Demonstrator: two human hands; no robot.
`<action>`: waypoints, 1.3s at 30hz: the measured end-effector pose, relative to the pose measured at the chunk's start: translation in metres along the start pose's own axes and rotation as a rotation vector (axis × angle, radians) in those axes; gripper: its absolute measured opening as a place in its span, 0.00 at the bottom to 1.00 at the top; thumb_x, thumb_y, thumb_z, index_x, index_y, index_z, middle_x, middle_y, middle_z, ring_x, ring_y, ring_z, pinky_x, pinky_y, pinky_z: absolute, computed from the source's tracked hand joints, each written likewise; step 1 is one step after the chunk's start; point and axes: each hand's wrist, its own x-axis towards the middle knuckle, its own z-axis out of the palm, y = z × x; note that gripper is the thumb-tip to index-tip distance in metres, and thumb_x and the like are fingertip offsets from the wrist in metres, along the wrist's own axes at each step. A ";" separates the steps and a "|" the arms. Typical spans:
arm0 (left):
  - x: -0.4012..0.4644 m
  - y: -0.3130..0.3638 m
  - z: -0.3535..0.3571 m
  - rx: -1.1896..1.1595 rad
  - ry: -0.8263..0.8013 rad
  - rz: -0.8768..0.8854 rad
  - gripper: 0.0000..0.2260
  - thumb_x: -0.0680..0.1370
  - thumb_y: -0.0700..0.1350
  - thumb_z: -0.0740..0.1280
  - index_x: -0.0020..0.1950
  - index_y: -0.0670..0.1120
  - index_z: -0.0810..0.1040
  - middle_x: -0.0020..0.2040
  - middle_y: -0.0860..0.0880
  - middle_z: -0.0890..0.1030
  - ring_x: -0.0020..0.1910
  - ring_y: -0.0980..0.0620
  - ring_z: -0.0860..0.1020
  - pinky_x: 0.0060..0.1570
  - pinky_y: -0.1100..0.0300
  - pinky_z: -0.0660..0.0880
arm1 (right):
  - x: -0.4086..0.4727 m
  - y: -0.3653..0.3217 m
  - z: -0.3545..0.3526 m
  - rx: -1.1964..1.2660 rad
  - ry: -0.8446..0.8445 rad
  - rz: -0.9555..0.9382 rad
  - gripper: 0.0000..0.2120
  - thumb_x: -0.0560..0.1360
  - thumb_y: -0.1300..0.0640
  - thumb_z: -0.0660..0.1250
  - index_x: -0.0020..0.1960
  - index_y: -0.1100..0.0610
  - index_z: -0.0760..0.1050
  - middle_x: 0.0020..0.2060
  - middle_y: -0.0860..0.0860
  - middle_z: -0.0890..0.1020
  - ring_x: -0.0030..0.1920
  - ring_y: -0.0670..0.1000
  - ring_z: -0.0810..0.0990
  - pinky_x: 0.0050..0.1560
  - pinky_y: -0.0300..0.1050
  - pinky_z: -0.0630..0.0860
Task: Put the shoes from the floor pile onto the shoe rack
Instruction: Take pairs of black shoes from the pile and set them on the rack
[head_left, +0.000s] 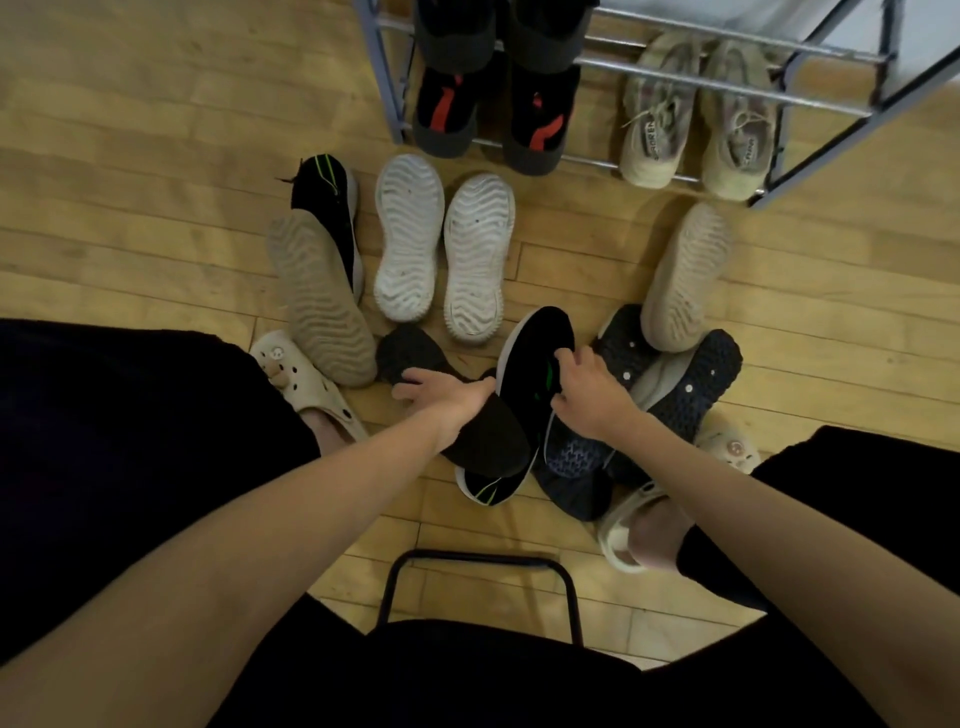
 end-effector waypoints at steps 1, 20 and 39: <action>0.000 0.001 0.001 -0.043 -0.007 -0.041 0.56 0.66 0.63 0.73 0.77 0.41 0.40 0.76 0.39 0.52 0.72 0.38 0.60 0.66 0.47 0.64 | -0.001 0.000 0.005 -0.020 0.015 -0.021 0.25 0.77 0.59 0.61 0.71 0.63 0.59 0.63 0.62 0.67 0.64 0.65 0.67 0.61 0.55 0.71; -0.043 0.013 -0.034 0.198 0.177 0.199 0.49 0.55 0.61 0.75 0.69 0.40 0.61 0.68 0.42 0.68 0.66 0.40 0.67 0.63 0.43 0.67 | 0.027 0.024 -0.041 0.790 0.191 0.236 0.19 0.80 0.56 0.58 0.69 0.61 0.67 0.57 0.57 0.77 0.55 0.56 0.78 0.54 0.49 0.75; -0.026 0.026 -0.076 0.444 0.210 1.176 0.42 0.69 0.41 0.71 0.77 0.40 0.52 0.74 0.39 0.62 0.74 0.42 0.59 0.74 0.47 0.54 | 0.021 0.034 -0.046 1.248 0.090 0.088 0.13 0.68 0.43 0.75 0.45 0.51 0.86 0.44 0.49 0.87 0.49 0.48 0.85 0.48 0.39 0.80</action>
